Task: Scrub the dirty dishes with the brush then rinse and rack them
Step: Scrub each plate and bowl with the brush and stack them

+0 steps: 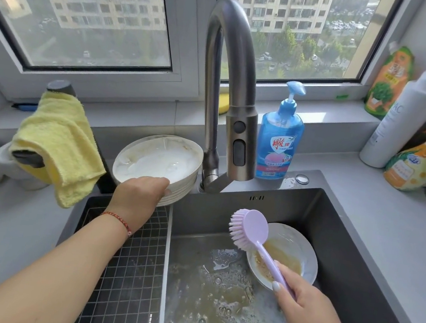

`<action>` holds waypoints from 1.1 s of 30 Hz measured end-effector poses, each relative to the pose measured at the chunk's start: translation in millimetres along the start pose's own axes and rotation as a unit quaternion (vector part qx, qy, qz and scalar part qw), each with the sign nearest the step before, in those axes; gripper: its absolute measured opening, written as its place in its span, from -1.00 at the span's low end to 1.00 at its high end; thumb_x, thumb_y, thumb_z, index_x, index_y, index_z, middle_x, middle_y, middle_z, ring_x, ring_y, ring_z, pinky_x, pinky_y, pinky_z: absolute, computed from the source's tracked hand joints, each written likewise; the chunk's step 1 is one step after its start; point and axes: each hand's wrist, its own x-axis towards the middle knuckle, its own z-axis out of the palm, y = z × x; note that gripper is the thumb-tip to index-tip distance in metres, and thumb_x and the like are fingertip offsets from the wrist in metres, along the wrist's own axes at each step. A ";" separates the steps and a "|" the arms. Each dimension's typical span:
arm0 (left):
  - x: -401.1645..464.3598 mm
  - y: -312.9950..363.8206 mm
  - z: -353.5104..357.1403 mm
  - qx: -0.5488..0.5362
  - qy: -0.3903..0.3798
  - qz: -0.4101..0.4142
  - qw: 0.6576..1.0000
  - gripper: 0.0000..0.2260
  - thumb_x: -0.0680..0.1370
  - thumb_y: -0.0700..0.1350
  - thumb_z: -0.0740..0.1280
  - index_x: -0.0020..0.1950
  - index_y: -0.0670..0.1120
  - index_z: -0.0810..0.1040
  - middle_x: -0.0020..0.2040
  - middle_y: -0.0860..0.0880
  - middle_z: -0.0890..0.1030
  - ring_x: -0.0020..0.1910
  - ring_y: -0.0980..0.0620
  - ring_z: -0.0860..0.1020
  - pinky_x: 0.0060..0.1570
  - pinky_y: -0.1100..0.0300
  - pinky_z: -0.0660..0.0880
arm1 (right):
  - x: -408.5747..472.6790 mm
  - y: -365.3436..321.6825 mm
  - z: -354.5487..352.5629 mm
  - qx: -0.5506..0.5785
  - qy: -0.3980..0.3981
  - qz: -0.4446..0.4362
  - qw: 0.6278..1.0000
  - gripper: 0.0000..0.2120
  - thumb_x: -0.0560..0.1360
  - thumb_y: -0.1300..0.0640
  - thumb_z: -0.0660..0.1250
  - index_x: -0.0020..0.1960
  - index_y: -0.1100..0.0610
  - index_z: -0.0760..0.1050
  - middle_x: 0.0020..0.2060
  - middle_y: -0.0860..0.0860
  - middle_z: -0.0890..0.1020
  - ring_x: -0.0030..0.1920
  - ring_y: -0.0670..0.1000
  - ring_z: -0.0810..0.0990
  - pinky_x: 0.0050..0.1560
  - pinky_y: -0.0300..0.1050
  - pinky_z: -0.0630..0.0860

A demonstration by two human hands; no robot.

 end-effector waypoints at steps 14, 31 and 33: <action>0.3 6.6 25.8 0.051 -0.020 -0.086 0.995 -0.68 0.33 -0.46 0.45 0.02 -0.19 0.62 -0.04 -0.19 0.68 0.00 -0.23 0.64 0.31 -0.19 0.39 | -4.7 21.2 -13.5 0.020 0.007 0.010 1.000 -0.63 0.60 0.02 0.17 0.35 -0.29 0.36 -0.26 -0.23 0.56 -0.35 -0.22 0.45 -0.32 -0.39 0.33; -19.3 211.9 147.2 -0.441 -0.390 -0.500 0.635 -0.82 0.55 -0.35 0.21 -0.04 -0.13 0.56 0.05 -0.24 0.62 0.00 -0.18 0.58 0.21 -0.05 0.53 | 11.2 74.0 -52.6 0.054 0.011 0.039 0.998 -0.65 0.59 0.08 0.17 0.15 -0.40 0.42 -0.44 -0.14 0.46 -0.46 -0.16 0.35 -0.44 -0.35 0.30; -25.2 223.6 162.4 -0.478 -0.378 -0.548 0.573 -0.76 0.58 -0.36 0.19 -0.18 -0.07 0.46 -0.18 -0.09 0.53 -0.21 -0.06 0.53 0.01 0.02 0.56 | 15.1 79.2 -58.8 0.055 0.008 0.033 0.998 -0.63 0.59 0.07 0.16 0.04 -0.47 0.39 -0.45 -0.13 0.43 -0.47 -0.15 0.33 -0.43 -0.32 0.30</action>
